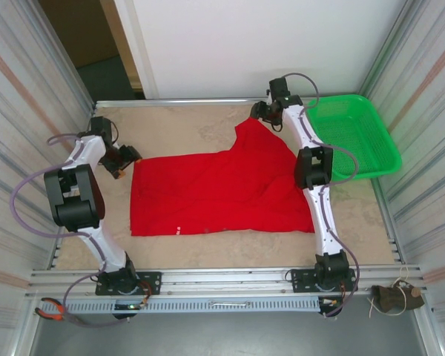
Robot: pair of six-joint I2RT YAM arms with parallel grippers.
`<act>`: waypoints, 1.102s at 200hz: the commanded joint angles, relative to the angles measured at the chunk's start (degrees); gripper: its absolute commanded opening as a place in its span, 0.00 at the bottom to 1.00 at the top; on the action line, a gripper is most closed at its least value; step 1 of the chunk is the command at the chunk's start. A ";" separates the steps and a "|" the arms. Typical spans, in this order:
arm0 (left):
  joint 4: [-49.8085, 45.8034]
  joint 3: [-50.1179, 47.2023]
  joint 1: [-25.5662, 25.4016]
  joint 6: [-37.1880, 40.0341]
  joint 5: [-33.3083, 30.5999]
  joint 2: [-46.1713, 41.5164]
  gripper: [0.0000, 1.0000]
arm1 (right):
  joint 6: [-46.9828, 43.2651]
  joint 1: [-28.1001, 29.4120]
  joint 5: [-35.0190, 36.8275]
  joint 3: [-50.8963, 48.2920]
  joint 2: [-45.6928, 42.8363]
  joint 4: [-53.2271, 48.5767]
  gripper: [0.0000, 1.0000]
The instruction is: Fold the inside-out t-shirt
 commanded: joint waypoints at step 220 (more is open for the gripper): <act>-7.00 18.58 -2.48 8.84 -4.84 14.83 0.67 | 4.32 -0.59 -6.20 -2.93 -1.50 4.44 0.00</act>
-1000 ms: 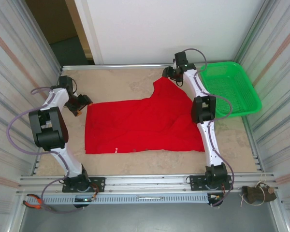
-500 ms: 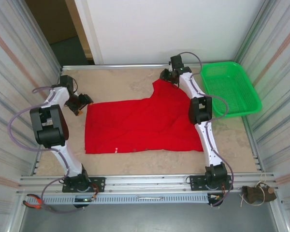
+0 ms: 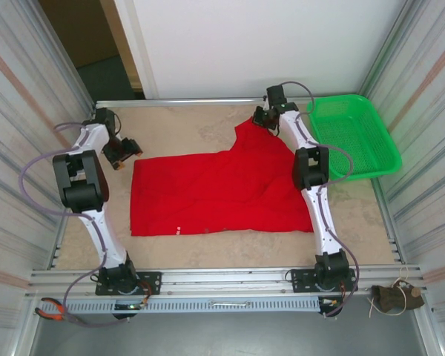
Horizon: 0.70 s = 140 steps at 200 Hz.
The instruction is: Fold the inside-out t-shirt
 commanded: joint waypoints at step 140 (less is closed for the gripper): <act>-5.25 9.26 -4.20 4.71 -2.25 9.62 0.18 | 1.02 -1.00 -2.66 -2.31 -8.03 -1.61 0.00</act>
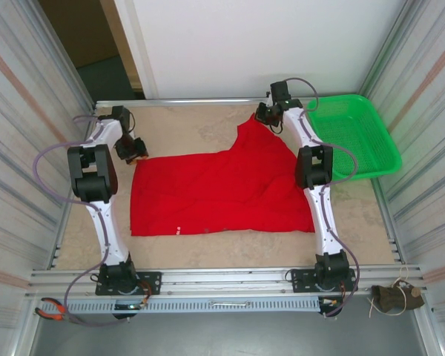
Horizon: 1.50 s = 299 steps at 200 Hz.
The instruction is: Fold the inside-out t-shirt
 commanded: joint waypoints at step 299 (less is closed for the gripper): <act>11.00 -25.14 5.33 -9.84 9.14 -23.42 0.00 | 7.73 2.35 6.30 -82.65 -80.68 13.73 0.00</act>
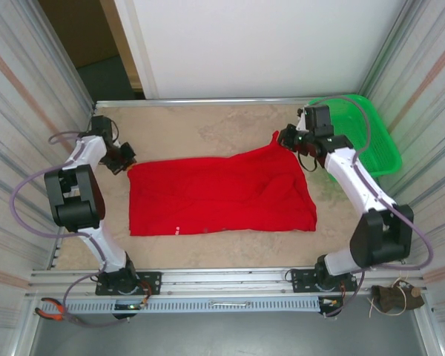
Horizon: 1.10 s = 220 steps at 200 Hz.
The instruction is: Fold the inside-out t-shirt
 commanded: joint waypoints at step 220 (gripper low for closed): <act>3.84 -14.90 3.63 -7.80 -1.28 -14.87 0.53 | 13.63 15.34 23.33 -25.26 -35.33 -16.37 0.44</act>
